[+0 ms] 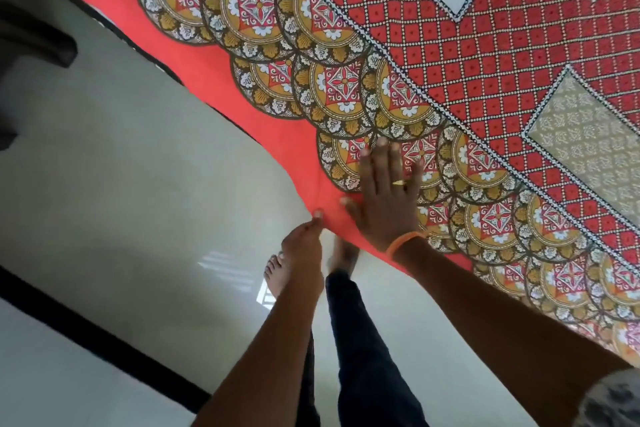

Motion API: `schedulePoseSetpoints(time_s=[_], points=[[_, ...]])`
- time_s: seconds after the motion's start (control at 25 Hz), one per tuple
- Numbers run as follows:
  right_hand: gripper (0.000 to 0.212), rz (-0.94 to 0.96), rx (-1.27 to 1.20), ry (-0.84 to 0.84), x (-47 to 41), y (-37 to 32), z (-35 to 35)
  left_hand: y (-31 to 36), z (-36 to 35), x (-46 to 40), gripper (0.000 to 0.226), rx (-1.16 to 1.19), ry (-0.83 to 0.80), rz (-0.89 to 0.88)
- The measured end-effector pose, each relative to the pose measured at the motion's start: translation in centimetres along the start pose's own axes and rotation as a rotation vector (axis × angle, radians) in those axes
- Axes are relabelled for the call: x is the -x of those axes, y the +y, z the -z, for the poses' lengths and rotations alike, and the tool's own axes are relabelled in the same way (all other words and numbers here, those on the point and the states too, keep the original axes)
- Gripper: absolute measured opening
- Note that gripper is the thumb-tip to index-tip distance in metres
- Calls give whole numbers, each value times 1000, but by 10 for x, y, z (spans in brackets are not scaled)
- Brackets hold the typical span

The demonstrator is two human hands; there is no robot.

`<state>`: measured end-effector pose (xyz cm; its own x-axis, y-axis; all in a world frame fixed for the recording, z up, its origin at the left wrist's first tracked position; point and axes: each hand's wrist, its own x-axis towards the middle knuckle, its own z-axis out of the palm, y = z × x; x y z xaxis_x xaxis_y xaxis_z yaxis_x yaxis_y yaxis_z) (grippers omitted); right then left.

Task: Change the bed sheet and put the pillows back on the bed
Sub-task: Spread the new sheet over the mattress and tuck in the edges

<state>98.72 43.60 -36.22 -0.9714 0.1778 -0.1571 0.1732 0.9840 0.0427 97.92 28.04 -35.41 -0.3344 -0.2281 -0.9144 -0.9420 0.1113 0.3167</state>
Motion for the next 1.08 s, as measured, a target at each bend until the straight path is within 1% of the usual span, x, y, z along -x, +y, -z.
schedulePoseSetpoints(time_s=[0.04,0.08,0.12,0.16,0.2,0.24,0.28,0.32,0.36,0.4,0.44,0.48,0.52,0.56,0.6,0.64,0.68,0.72,0.8,0.84,0.88,0.92,0.96,1.0,1.08], points=[[80,98,-1,-23,5,-11,2,-2,6,-2,28,-121,65,-2],[75,166,-19,-34,7,-20,6,1,9,-5,25,-190,108,12],[69,239,-60,-44,5,-28,12,9,8,-6,29,-161,157,36],[60,343,-130,-53,-1,-33,23,26,6,-6,37,-5,166,61],[49,474,-230,-37,-7,-33,33,44,4,-9,47,191,133,66],[38,560,-338,2,-18,-31,44,64,1,-13,54,335,86,69],[31,547,-440,62,-25,-21,53,86,-4,-14,60,418,37,46],[28,433,-557,100,-37,-10,62,107,-11,-16,66,448,13,32],[25,206,-695,110,-48,1,72,128,-15,-18,70,441,19,27],[21,-30,-794,86,-61,9,83,146,-18,-21,68,419,63,29],[21,-199,-784,169,-77,13,93,163,-18,-24,64,427,112,32],[28,-224,-584,367,-94,11,93,174,-16,-29,60,455,146,0],[41,-175,-385,466,-110,8,87,177,-12,-33,54,489,159,-44],[55,-100,-236,432,-124,5,81,174,-5,-36,46,498,172,-90],[68,-88,-173,255,-133,-6,73,167,2,-38,40,483,199,-121],[78,-112,-128,74,-139,-19,62,157,10,-43,38,430,227,-140],[83,-84,-86,-34,-135,-31,49,149,20,-45,40,380,234,-156],[85,14,-58,-70,-131,-49,39,143,28,-49,41,353,220,-168],[83,299,15,-100,-122,-82,35,141,45,-60,40,382,198,-124],[79,430,38,-109,-125,-97,40,146,54,-66,36,412,192,-45],[72,547,15,-123,-129,-107,44,153,62,-71,30,466,179,59],[61,628,-73,-133,-134,-114,52,161,70,-74,23,525,146,138],[49,649,-210,-134,-143,-117,61,173,79,-80,19,553,104,165],[40,606,-368,-100,-155,-117,70,189,85,-86,19,563,57,137],[32,370,-632,86,-185,-113,88,235,92,-93,28,625,-42,42]])
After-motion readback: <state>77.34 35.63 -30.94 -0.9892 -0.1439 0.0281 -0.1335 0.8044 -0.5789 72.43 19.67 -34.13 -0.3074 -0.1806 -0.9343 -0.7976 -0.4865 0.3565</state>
